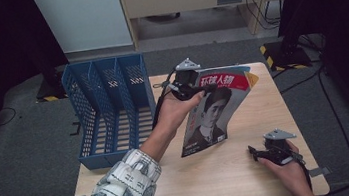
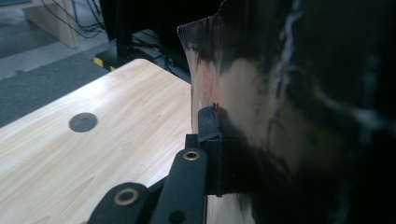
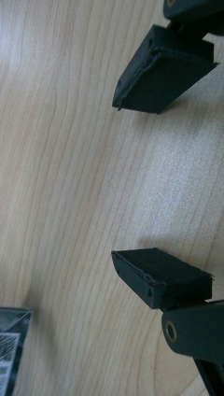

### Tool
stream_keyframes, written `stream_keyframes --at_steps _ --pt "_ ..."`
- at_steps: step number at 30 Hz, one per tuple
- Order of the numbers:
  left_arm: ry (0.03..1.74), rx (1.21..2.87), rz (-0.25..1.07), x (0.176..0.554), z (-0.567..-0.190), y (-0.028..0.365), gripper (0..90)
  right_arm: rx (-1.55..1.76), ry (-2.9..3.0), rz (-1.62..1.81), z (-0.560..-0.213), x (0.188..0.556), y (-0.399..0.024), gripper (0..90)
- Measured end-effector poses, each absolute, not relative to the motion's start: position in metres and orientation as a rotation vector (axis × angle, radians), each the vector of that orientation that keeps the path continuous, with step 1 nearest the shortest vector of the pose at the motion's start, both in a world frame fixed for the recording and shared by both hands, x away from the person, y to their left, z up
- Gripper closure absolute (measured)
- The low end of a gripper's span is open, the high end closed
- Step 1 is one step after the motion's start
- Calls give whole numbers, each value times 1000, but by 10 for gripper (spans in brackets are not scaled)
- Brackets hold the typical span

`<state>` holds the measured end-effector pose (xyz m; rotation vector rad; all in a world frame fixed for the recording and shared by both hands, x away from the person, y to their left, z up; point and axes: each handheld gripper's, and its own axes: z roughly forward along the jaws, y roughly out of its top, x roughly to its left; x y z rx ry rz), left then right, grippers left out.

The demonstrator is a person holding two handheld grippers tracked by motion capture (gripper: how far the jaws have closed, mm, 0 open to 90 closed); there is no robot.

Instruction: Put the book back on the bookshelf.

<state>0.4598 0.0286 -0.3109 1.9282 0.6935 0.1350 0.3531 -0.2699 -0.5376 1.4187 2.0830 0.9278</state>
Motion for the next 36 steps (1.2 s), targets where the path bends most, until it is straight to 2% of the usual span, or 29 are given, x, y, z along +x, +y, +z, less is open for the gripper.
stream_keyframes --at_steps 13,36 --pt "836 1835 225 446 -289 55 870 1421 2084 926 -537 353 -270 222" --pt "891 1714 182 437 -286 96 870 1415 2085 932 -538 354 -269 224"
